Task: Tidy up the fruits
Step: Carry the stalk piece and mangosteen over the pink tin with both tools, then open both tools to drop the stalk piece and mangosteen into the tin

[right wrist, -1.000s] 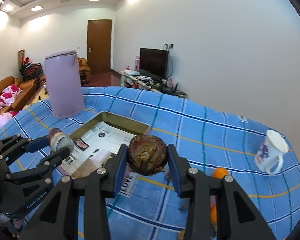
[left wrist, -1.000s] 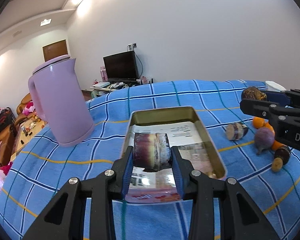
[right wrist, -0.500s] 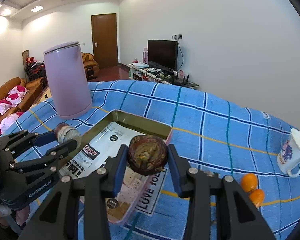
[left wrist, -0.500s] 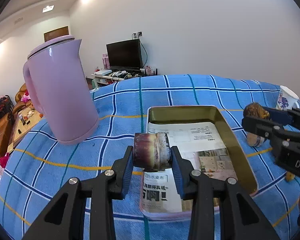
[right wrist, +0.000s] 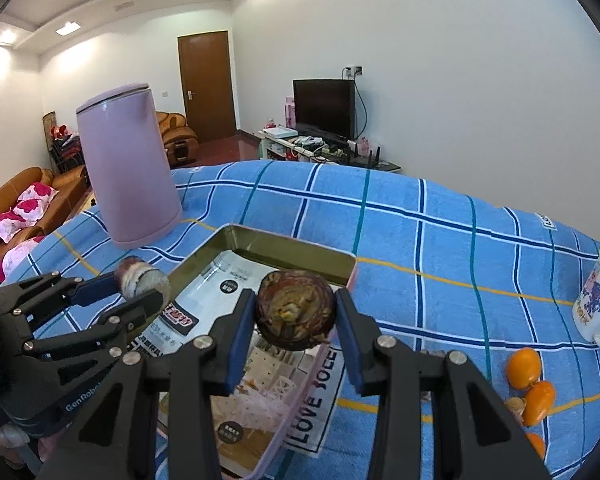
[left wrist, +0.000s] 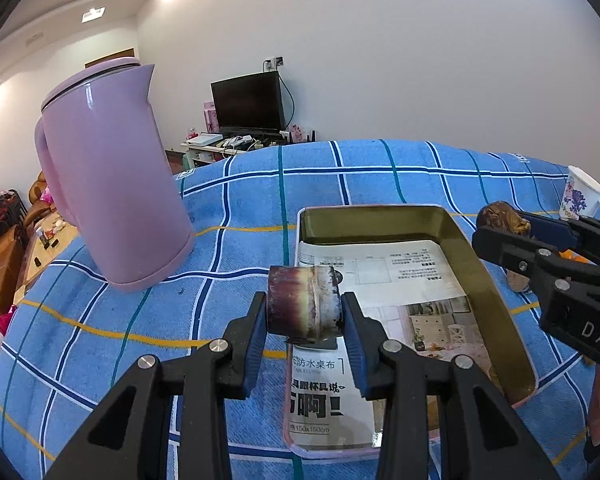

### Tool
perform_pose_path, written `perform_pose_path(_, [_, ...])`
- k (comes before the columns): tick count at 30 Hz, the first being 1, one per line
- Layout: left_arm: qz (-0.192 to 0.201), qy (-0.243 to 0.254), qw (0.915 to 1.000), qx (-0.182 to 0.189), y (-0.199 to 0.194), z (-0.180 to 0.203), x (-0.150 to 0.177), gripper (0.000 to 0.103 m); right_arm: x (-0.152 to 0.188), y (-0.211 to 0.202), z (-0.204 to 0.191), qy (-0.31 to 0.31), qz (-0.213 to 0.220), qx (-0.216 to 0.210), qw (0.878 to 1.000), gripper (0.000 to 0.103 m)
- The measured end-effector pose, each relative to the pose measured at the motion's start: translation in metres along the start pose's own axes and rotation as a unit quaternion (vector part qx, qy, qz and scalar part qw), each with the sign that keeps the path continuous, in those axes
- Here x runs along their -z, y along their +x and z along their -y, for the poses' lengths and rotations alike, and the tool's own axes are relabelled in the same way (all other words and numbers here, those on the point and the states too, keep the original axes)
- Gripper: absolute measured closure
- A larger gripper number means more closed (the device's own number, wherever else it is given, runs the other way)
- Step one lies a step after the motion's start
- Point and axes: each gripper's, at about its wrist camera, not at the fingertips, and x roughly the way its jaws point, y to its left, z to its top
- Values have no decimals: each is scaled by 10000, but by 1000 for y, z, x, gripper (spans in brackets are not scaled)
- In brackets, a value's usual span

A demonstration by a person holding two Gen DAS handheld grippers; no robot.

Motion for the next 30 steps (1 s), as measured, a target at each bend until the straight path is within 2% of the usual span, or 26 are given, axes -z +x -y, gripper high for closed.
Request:
perform_pose_path(8, [13, 52, 10000, -29, 1, 3, 0, 65, 2, 7, -5, -78, 38, -29, 10000, 60])
perform_pose_path(30, [86, 233, 9995, -205, -1, 13, 4, 65, 10, 22, -10, -267, -237, -190, 9992, 59])
